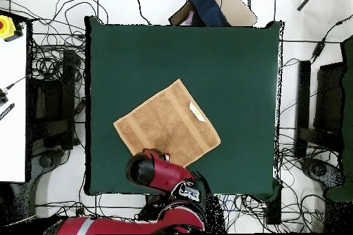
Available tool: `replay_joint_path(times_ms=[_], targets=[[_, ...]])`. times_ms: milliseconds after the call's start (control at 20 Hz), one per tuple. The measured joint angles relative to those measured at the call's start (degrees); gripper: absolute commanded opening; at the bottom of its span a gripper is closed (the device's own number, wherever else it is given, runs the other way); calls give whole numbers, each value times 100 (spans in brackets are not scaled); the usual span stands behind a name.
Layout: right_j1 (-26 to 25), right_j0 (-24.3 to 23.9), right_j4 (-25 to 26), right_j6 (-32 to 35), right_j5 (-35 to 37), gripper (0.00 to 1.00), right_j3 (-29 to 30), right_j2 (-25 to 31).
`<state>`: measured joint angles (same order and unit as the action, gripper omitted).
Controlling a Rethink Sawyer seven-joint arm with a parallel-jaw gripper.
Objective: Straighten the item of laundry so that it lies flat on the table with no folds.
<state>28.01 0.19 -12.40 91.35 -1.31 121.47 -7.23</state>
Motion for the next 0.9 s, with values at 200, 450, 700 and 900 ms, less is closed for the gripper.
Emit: replay_joint_path(times_ms=[200, 450, 700, 900], targets=[[467, 67, -1, 0, 114, 100, 31, -1], [1082, 112, 5, 0, 745, 100, -3, -12], [1493, 189, 13, 0, 1195, 100, -229, -108], [1573, 237, 168, 0, 1197, 100, -565, -203]])
